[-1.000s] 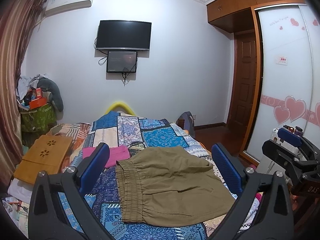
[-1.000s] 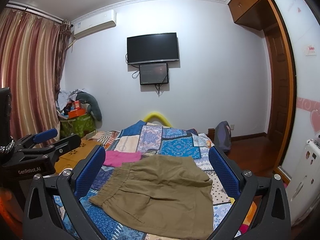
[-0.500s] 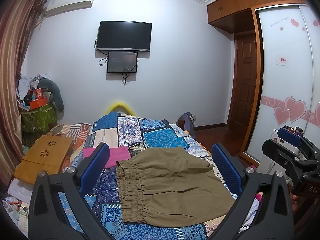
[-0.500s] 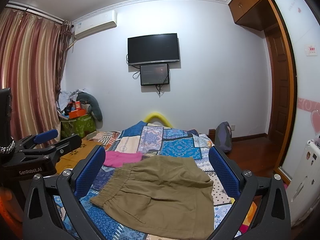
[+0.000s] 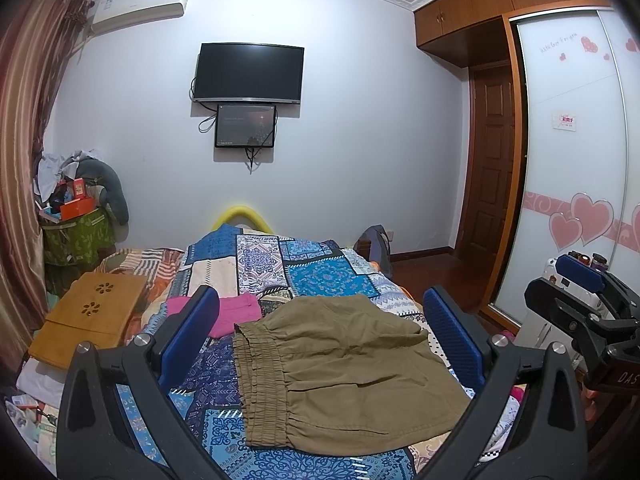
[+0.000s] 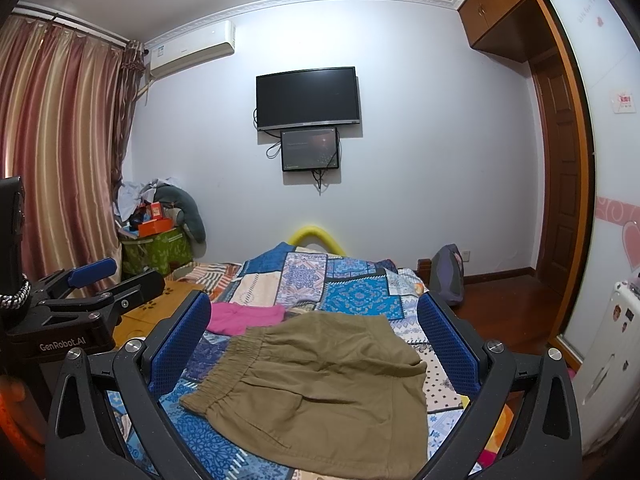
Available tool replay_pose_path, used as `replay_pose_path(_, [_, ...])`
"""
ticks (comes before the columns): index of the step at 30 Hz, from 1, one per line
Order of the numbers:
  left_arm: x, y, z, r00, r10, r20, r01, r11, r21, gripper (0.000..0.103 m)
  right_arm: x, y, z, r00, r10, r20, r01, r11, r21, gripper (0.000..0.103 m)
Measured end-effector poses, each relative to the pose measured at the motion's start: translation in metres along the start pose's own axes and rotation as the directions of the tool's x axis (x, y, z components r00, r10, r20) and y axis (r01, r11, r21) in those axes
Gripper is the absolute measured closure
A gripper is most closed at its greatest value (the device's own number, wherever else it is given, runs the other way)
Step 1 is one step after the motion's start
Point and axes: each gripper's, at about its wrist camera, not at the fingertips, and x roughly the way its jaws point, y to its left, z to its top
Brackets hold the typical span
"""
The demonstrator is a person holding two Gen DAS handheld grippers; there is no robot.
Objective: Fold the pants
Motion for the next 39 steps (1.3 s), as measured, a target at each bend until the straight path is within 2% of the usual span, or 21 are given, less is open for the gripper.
replay_pose_path(15, [0.017,0.001,0.002,0.999,0.011,-0.031,-0.01,1.0,0.017,0.0,0.009,-0.008,-0.003,1.0,0.007,-0.012,-0.007,1.0,0.022,0.0])
replay_pose_path(20, [0.051,0.005,-0.001,0.995,0.007,-0.102,-0.004,0.999,0.032,0.0,0.022,-0.021,-0.005,0.999,-0.027,-0.029,0.028,1.0,0.013,0.0])
replay_pose_path(25, [0.103,0.023,-0.01,0.98,0.008,-0.201,-0.006,1.0,0.01,0.0,0.049,-0.043,-0.019,0.991,-0.096,-0.092,0.095,0.995,-0.009,0.0])
replay_pose_path(29, [0.161,0.046,-0.026,0.943,0.007,-0.334,-0.007,1.0,0.0,0.0,0.069,-0.061,-0.033,0.978,-0.126,-0.166,0.123,0.992,-0.026,0.0])
replay_pose_path(34, [0.217,0.076,-0.051,0.893,0.057,-0.446,-0.067,0.998,-0.007,0.0,0.091,-0.084,-0.052,0.958,-0.127,-0.256,0.129,0.992,-0.008,0.001])
replay_pose_path(39, [0.256,0.096,-0.077,0.838,0.086,-0.54,-0.088,0.996,0.021,0.0,0.129,-0.111,-0.08,0.917,-0.152,-0.37,0.153,0.988,-0.027,0.001])
